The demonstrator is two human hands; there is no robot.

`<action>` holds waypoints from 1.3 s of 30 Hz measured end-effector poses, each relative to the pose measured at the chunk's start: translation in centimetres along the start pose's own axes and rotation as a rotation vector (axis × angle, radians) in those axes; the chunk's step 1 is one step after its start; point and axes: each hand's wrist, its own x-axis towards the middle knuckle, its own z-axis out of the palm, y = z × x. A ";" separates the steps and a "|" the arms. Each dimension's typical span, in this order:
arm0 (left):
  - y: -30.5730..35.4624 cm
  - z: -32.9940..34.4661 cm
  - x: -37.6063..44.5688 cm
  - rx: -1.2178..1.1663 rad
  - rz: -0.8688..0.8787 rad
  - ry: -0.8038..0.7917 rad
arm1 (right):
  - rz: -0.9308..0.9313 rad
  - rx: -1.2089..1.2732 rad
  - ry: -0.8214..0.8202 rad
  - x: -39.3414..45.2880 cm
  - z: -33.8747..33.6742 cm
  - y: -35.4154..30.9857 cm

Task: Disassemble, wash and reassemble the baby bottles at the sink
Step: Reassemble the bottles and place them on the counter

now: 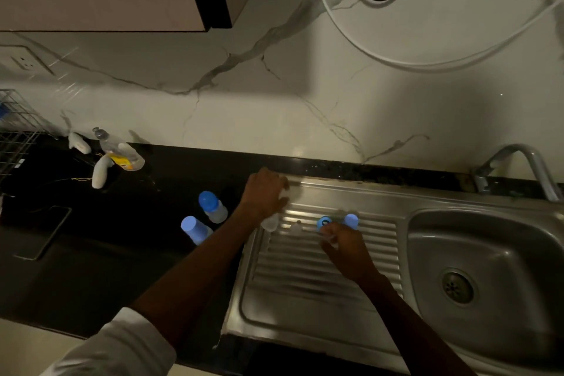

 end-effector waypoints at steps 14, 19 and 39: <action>5.7 7.4 -0.5 0.465 0.074 -0.280 | 0.138 -0.859 -0.262 6.4 1.2 -0.3; 5.6 9.5 -0.7 0.436 0.060 -0.296 | 0.133 -0.973 -0.322 6.5 1.8 0.3; 7.7 -2.5 -2.5 -1.017 -0.120 0.449 | -0.034 -0.122 0.632 3.3 -10.6 -7.4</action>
